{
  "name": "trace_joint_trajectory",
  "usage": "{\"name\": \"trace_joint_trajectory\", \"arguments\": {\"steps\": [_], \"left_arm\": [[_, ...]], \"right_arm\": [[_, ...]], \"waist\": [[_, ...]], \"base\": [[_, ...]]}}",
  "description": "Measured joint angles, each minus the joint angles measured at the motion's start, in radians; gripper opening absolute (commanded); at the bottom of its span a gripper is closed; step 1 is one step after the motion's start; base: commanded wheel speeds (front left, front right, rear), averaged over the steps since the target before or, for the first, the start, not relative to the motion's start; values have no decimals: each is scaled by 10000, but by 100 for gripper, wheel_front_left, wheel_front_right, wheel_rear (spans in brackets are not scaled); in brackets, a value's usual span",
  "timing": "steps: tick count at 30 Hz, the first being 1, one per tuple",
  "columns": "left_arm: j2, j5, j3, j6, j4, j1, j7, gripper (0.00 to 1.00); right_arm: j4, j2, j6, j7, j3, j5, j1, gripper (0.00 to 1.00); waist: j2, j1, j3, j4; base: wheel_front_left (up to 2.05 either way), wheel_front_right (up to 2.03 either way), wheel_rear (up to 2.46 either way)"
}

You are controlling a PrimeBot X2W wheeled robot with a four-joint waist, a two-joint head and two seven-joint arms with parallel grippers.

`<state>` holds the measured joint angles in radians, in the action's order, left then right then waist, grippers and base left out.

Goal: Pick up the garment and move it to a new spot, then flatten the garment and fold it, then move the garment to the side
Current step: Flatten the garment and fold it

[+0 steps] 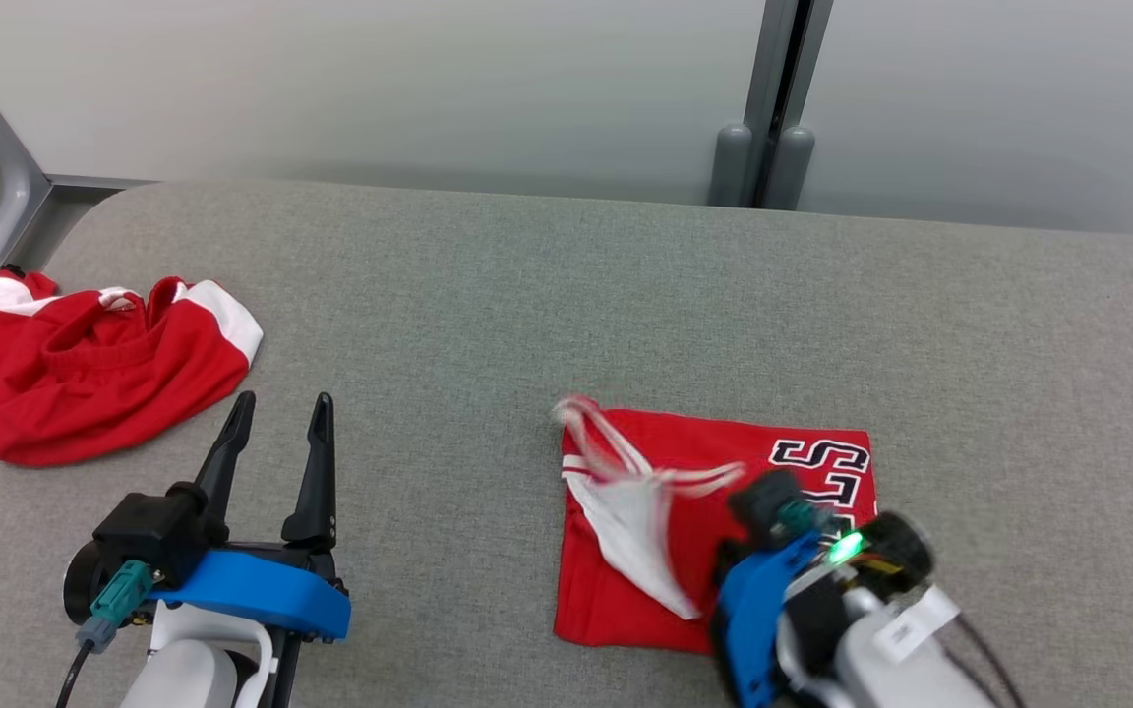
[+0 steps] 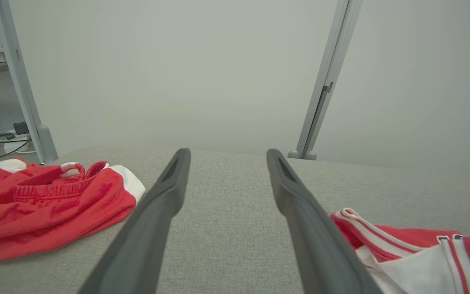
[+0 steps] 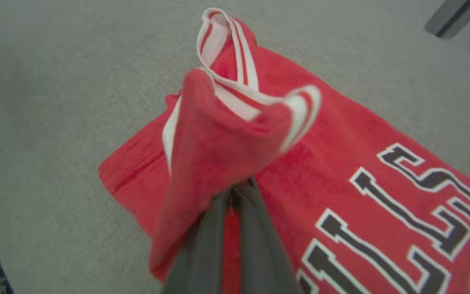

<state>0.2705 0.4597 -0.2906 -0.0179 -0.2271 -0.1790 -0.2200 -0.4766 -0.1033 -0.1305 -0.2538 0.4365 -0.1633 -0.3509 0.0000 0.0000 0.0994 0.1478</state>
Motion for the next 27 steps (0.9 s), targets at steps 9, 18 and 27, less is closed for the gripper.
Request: {"name": "trace_joint_trajectory", "arguments": {"steps": [9,18,27], "left_arm": [[100,84,44,127,132,151,29,100],[213,142,84,280,263,364,58,100],[339,230,207,512,414,826,25,100]], "right_arm": [[1434,-19,-2,-347,2151,-1116,796,0],[2805,405,-2,1127,-564,-1179,1476,0],[4251,512,0,2261,-4349,-441,2724,100]], "waist": [[1,-1,-103,-149],[1,-1,-352,-224],[1,0,-567,-658]], "base": [[0,0,0],[0,0,0],[0,0,0]]}}
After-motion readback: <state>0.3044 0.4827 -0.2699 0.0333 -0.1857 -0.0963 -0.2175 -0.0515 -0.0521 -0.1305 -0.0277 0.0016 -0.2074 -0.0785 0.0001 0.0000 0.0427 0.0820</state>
